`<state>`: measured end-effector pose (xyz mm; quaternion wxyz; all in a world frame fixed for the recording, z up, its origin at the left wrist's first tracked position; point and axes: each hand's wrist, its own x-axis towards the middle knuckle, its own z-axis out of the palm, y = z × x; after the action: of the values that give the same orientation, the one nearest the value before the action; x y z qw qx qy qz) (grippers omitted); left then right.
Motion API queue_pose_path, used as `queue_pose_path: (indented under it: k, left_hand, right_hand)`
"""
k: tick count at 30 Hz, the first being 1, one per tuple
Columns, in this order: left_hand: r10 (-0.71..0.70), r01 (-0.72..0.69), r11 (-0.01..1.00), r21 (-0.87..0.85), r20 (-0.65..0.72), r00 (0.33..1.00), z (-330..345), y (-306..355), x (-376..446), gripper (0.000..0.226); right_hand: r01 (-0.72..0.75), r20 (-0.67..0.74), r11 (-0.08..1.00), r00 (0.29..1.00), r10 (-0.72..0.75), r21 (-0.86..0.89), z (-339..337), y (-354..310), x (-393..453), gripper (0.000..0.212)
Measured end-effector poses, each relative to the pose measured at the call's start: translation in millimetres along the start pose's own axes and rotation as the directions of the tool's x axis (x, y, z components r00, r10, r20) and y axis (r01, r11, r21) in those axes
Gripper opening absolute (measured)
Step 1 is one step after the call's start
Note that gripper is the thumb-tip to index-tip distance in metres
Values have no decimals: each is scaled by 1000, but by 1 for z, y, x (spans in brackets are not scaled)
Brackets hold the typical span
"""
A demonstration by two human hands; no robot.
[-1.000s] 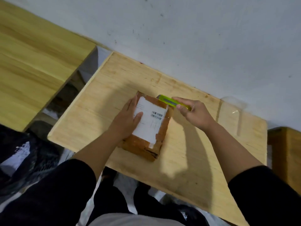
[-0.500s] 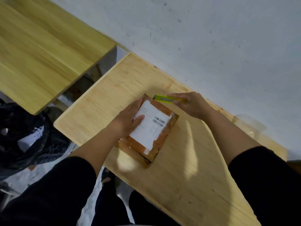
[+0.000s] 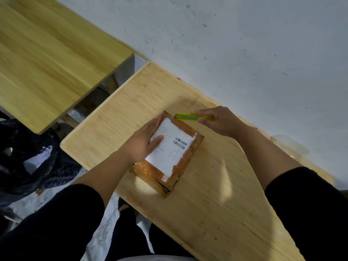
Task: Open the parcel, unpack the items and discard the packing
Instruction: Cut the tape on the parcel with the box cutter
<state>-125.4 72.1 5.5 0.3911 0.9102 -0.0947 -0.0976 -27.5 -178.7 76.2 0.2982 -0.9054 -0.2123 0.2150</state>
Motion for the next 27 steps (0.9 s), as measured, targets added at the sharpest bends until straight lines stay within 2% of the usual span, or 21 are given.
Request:
queue_pose_path:
  k: [7,19,24,27]
  left_hand:
    - [-56,57,997,-50,2,998,-1,6,0,66]
    - [-133,132,987,-95,2,991,-1,10,-2,65]
    - [-133,133,988,-76,5,991,-1,11,-1,66]
    - [-120,121,989,-86,9,993,-3,12,-1,66]
  right_hand:
    - [53,119,984,992,-33,-172,-13,3,5,34]
    - [-1,174,973,984,42,-232,-28,24,-25,34]
    - [-56,125,979,989,82,-198,-25,31,-42,34]
    - [-142,35,989,989,144,-45,-23,25,-56,32]
